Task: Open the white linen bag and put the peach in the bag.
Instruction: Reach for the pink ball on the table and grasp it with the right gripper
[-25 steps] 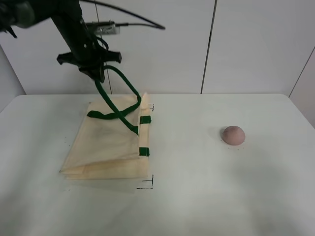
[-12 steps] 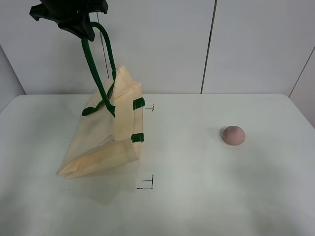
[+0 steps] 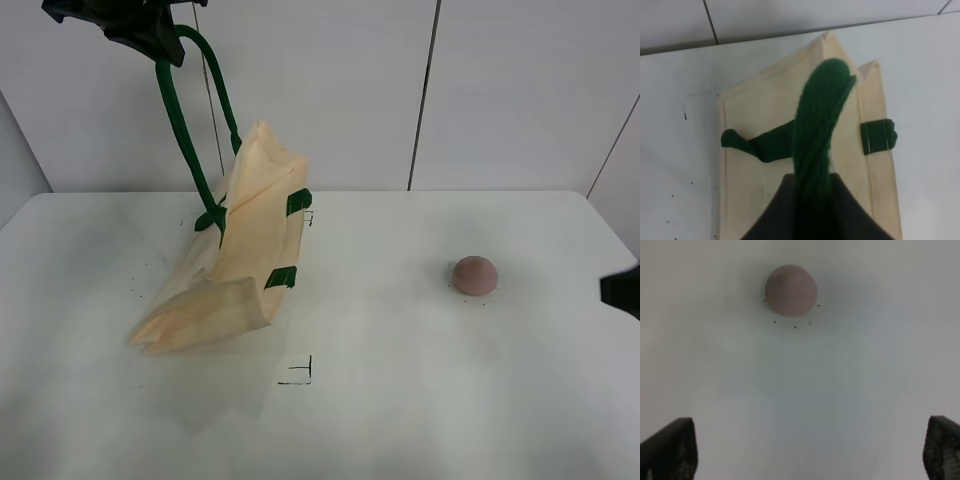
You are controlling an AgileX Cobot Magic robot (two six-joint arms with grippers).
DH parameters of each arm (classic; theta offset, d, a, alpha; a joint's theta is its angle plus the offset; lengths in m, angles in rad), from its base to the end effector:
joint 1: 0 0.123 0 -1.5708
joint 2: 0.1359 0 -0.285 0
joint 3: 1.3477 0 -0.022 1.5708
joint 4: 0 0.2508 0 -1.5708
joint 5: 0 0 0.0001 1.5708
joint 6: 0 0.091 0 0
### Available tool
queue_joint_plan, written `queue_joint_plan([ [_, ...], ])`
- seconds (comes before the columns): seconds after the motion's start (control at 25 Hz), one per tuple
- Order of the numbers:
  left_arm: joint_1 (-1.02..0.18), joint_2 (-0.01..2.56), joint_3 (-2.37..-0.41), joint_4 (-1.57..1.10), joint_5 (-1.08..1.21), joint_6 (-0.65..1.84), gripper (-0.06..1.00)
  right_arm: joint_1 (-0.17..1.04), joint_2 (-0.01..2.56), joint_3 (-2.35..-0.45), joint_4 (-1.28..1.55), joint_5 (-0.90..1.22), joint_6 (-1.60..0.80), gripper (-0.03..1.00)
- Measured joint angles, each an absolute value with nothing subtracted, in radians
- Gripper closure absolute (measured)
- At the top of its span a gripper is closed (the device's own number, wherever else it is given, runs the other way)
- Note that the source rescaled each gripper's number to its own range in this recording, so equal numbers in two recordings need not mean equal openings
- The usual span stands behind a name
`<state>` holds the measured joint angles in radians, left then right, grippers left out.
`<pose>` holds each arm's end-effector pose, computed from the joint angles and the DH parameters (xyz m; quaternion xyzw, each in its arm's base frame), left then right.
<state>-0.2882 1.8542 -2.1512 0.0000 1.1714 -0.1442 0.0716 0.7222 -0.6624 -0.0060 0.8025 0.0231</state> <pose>0.3878 -0.1150 0.4332 0.0665 0.9218 -0.0819 0.3730 0.1284 0.0088 0.3037 -0.0234 0.9216 0.0155 0.3871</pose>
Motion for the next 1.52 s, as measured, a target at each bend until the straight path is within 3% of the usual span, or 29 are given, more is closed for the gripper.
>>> queue_joint_plan([
  [0.36, -0.288, 1.853, -2.151, 0.000, 1.171, -0.143, 0.94, 0.072, 1.564, -1.135, 0.000, 0.784, 0.000, -0.03],
  [0.6, -0.288, 1.853, -2.151, 0.000, 1.171, -0.142, 0.94, 0.091, 1.912, -1.422, 0.000, 0.885, -0.029, -0.03],
  [1.16, -0.288, 1.853, -2.151, 0.000, 1.172, -0.142, 0.94, 0.097, 2.190, -1.491, 0.005, 0.765, -0.029, -0.03],
  [1.24, -0.288, 1.853, -2.151, 0.000, 1.172, -0.142, 0.94, 0.097, 2.196, -1.491, 0.005, 0.763, -0.029, 0.08],
  [1.28, -0.288, 1.853, -2.151, 0.000, 1.172, -0.142, 0.94, 0.097, 2.196, -1.491, 0.005, 0.763, -0.029, 0.18],
  [1.32, -0.288, 1.853, -2.151, 0.000, 1.173, -0.142, 0.94, 0.097, 2.196, -1.491, 0.005, 0.763, -0.029, 0.31],
  [1.44, -0.288, 1.853, -2.151, 0.000, 1.173, -0.142, 0.94, 0.097, 2.182, -1.492, 0.005, 0.763, -0.029, 0.84],
  [1.52, -0.288, 1.853, -2.151, 0.000, 1.173, -0.142, 0.94, 0.097, 2.160, -1.495, 0.008, 0.770, -0.030, 0.96],
])
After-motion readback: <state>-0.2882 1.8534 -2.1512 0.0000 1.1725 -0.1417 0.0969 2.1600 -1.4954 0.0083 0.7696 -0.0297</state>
